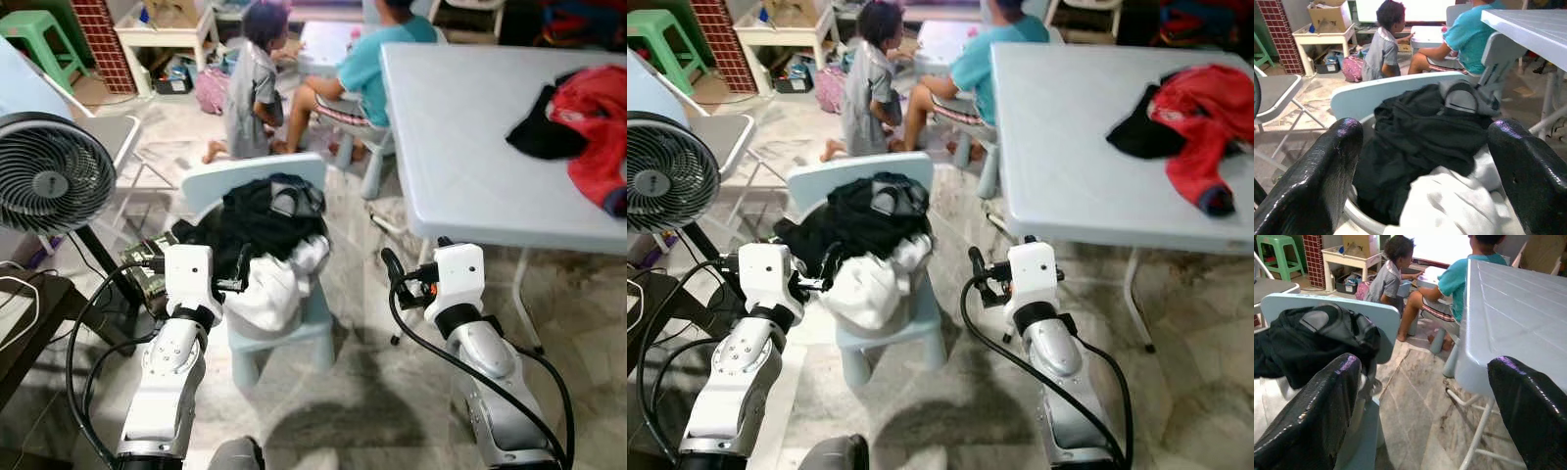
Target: Hang hanger
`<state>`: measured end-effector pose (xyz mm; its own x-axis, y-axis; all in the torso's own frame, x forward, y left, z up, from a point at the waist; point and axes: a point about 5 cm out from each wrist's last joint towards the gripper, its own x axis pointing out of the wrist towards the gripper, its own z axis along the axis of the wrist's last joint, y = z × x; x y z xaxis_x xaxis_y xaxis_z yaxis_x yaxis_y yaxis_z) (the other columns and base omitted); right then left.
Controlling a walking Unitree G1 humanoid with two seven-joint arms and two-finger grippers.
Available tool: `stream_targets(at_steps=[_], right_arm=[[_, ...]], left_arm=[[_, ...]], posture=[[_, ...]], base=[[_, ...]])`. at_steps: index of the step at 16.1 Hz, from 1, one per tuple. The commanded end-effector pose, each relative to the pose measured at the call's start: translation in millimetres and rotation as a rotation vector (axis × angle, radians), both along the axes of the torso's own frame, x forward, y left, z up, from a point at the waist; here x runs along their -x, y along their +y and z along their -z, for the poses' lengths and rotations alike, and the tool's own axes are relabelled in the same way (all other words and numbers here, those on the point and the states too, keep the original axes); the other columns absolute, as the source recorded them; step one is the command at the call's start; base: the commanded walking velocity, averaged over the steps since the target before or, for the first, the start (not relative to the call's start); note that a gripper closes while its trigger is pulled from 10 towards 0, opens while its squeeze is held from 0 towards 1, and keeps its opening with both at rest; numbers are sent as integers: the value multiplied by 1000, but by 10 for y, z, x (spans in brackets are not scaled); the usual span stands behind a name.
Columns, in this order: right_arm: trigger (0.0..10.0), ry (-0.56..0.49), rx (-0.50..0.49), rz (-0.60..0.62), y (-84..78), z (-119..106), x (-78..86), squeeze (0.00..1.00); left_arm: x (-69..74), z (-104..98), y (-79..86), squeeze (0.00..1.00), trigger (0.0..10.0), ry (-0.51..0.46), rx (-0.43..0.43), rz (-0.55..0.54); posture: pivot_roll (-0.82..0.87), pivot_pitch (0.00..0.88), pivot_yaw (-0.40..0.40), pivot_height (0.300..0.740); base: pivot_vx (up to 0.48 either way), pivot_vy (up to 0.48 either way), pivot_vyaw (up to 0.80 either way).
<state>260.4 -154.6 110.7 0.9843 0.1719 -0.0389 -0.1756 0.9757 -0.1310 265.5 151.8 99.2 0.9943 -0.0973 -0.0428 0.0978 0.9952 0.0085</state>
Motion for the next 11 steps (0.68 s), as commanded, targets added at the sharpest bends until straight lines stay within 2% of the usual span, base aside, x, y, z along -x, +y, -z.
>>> stream_targets(at_steps=[1,10,11], right_arm=[[10000,-21,-3,-9,10,-45,-18,0],[10000,-22,2,-26,22,-40,-16,0],[10000,-22,4,-29,23,-37,-14,0]], left_arm=[[-17,-43,3,0,10000,-16,4,3],[-20,-34,-6,0,10000,-13,6,9],[-17,-22,-2,0,10000,-6,1,7]], posture=[[-11,86,-32,740],[-11,82,-35,740],[-11,82,-35,740]], base=[[292,0,0],[406,0,0],[375,0,513]])
